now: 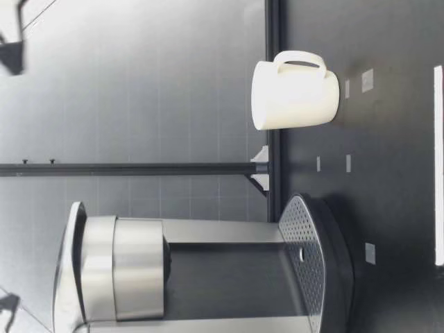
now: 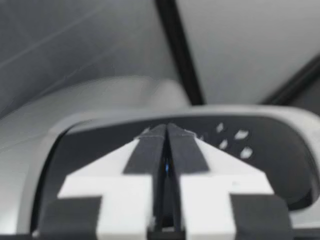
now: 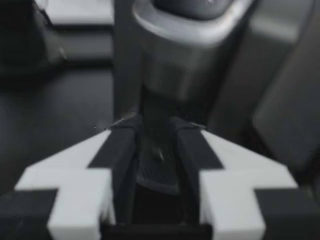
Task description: Place the coffee capsule inside the capsule container, then place the cup onto the center of the cup tray.
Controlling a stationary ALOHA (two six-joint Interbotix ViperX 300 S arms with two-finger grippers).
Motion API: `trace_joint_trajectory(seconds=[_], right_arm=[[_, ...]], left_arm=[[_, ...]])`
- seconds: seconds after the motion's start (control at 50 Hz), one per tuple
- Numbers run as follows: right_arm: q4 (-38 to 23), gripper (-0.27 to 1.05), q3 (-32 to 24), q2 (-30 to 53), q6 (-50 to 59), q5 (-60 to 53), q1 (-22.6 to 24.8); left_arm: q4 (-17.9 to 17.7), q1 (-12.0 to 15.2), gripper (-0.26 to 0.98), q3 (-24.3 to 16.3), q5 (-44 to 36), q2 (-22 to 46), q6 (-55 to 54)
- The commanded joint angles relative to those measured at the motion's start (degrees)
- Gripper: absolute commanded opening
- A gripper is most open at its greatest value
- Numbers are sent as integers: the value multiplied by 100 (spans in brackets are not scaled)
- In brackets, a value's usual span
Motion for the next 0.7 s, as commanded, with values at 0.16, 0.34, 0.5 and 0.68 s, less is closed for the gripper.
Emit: trace_joint_trajectory(seconds=[0.16,0.34,0.5,0.68], right_arm=[[26,38,-562,360,290,1811,-457],[9,38,-773,888,809,2575,-659],[-18,46,-598,1134,1099,2505,-765],[-9,67,-448,1600,1389,2250,-756]], left_arm=[[-1573,-18,5,-598,668,-299,1397],[-2663,-18,5,-914,1248,-457,2215],[-3428,-18,5,-1099,1354,-580,2707],[-3480,-18,5,-1046,1327,-765,2777]])
